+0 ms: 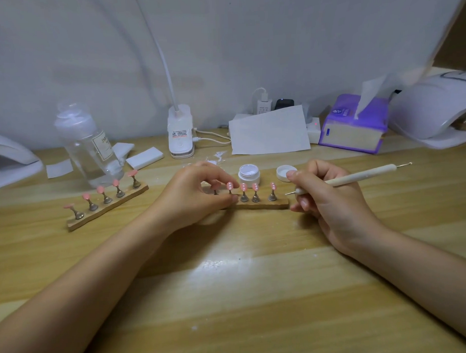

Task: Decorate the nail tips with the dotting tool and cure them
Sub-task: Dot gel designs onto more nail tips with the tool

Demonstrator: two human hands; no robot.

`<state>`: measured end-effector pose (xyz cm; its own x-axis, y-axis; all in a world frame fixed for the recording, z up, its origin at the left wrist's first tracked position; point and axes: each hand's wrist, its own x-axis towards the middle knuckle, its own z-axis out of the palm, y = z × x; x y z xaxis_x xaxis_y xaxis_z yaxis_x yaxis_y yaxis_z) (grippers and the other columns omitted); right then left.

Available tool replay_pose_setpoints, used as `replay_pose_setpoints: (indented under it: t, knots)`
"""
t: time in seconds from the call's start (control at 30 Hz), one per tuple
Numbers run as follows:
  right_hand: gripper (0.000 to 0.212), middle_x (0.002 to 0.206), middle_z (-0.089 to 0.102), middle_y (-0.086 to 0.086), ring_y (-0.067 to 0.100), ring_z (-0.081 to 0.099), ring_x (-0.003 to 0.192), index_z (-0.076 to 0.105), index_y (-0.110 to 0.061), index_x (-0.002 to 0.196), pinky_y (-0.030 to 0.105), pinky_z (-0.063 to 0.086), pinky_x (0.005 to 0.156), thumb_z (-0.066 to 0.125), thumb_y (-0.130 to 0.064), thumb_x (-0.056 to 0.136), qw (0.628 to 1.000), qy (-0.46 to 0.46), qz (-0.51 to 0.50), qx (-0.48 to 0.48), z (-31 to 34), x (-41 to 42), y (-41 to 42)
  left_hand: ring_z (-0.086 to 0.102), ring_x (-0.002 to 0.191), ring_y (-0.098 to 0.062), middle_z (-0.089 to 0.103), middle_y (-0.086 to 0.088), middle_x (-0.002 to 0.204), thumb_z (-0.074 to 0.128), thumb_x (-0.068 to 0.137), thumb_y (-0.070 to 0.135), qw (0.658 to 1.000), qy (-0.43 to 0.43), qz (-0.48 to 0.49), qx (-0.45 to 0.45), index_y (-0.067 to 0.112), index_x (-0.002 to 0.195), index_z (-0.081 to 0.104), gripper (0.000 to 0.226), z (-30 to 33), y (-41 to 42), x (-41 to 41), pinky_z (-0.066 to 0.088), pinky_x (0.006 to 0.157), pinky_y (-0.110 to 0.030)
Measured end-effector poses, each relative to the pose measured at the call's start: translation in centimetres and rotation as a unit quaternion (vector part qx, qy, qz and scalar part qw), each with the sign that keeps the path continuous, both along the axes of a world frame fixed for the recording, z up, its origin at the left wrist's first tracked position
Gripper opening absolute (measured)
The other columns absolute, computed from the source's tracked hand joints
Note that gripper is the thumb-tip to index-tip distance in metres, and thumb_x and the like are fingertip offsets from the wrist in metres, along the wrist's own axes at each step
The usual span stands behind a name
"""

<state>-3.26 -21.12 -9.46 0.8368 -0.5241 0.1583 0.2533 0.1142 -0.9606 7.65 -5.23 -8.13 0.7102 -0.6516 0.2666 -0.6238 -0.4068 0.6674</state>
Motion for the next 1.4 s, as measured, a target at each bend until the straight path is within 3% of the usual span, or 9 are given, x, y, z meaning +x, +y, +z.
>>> replay_pose_setpoints:
  t: [0.17, 0.33, 0.47, 0.63, 0.87, 1.03, 1.2, 1.27, 1.4]
  knots:
    - [0.043, 0.04, 0.037, -0.006, 0.002, 0.036, 0.032, 0.037, -0.016, 0.05, 0.017, 0.046, 0.043, 0.06, -0.003, 0.083, 1.0, 0.0, -0.007, -0.003, 0.1, 0.0, 0.0, 0.051, 0.071, 0.013, 0.059, 0.013, 0.094, 0.078, 0.069, 0.018, 0.999, 0.052, 0.0, 0.001, 0.031, 0.101, 0.06, 0.038, 0.5, 0.4, 0.5, 0.036, 0.065, 0.003]
    - [0.04, 0.041, 0.036, -0.004, 0.002, 0.035, 0.033, 0.037, -0.014, 0.053, 0.019, 0.048, 0.046, 0.061, -0.004, 0.083, 1.0, 0.002, -0.012, 0.008, 0.1, 0.0, 0.1, 0.055, 0.062, 0.003, 0.063, 0.013, 0.065, 0.078, 0.066, 0.024, 0.991, 0.131, -0.007, 0.029, 0.022, 0.078, 0.068, 0.015, 0.9, 1.5, 1.3, 0.039, 0.063, -0.005]
    - [0.039, 0.04, 0.039, -0.005, 0.002, 0.036, 0.033, 0.039, -0.014, 0.052, 0.019, 0.049, 0.047, 0.061, -0.005, 0.083, 1.0, 0.005, -0.011, 0.009, 0.1, 0.0, 0.1, 0.061, 0.067, 0.005, 0.071, 0.01, 0.073, 0.074, 0.071, 0.018, 0.988, 0.155, -0.014, 0.023, 0.014, 0.078, 0.069, 0.009, 0.7, 1.9, 1.5, 0.042, 0.068, -0.005]
    - [0.041, 0.041, 0.039, -0.003, 0.003, 0.036, 0.033, 0.04, -0.016, 0.05, 0.021, 0.053, 0.053, 0.061, -0.004, 0.083, 1.0, 0.007, -0.018, 0.013, -0.1, 0.2, 0.0, 0.057, 0.062, 0.01, 0.069, 0.015, 0.07, 0.073, 0.076, 0.02, 0.994, 0.105, 0.005, 0.004, 0.025, 0.071, 0.071, 0.008, 0.5, 1.7, 1.2, 0.038, 0.059, 0.001]
    - [0.039, 0.042, 0.039, -0.004, 0.003, 0.037, 0.034, 0.04, -0.014, 0.052, 0.021, 0.055, 0.057, 0.061, -0.005, 0.083, 1.0, 0.004, -0.016, 0.017, -0.1, 0.2, 0.0, 0.059, 0.074, 0.003, 0.069, 0.007, 0.076, 0.07, 0.077, 0.012, 0.999, -0.01, -0.024, 0.02, 0.022, 0.068, 0.068, 0.013, 1.0, 1.9, 0.7, 0.04, 0.068, -0.003]
    - [0.041, 0.04, 0.038, -0.006, 0.002, 0.036, 0.032, 0.04, -0.017, 0.05, 0.02, 0.052, 0.05, 0.061, -0.007, 0.083, 0.999, 0.003, -0.017, 0.035, 0.2, 0.0, 0.0, 0.064, 0.074, -0.006, 0.068, -0.003, 0.079, 0.065, 0.075, -0.01, 0.988, 0.023, -0.035, -0.147, 0.016, 0.067, 0.064, 0.027, 1.6, 1.4, -0.2, 0.049, 0.072, -0.01]
    - [0.036, 0.038, 0.037, -0.01, 0.002, 0.03, 0.032, 0.038, -0.017, 0.055, 0.016, 0.043, 0.041, 0.066, -0.016, 0.078, 0.999, -0.007, -0.032, 0.039, 0.4, 0.0, -0.1, 0.067, 0.069, -0.012, 0.07, 0.0, 0.071, 0.069, 0.073, 0.001, 0.953, 0.121, -0.089, -0.262, 0.019, 0.07, 0.066, 0.018, 1.5, 0.0, -3.0, 0.055, 0.069, -0.024]
    - [0.035, 0.037, 0.038, -0.01, 0.002, 0.033, 0.033, 0.038, -0.018, 0.056, 0.014, 0.043, 0.042, 0.069, -0.021, 0.071, 0.998, -0.009, -0.042, 0.042, 0.4, -0.1, -0.1, 0.065, 0.067, -0.009, 0.069, 0.001, 0.069, 0.071, 0.071, 0.006, 0.946, 0.166, -0.136, -0.243, 0.019, 0.07, 0.067, 0.013, 0.7, -0.8, -4.5, 0.052, 0.065, -0.019]
    - [0.03, 0.042, 0.043, -0.012, -0.001, 0.041, 0.038, 0.043, -0.021, 0.06, 0.013, 0.045, 0.046, 0.072, -0.028, 0.057, 0.999, -0.005, -0.032, 0.038, 0.3, -0.1, -0.1, 0.066, 0.07, -0.005, 0.068, 0.004, 0.073, 0.068, 0.077, -0.003, 0.967, 0.123, -0.174, -0.142, 0.017, 0.073, 0.068, 0.02, -0.9, -1.8, -5.5, 0.05, 0.072, -0.016]
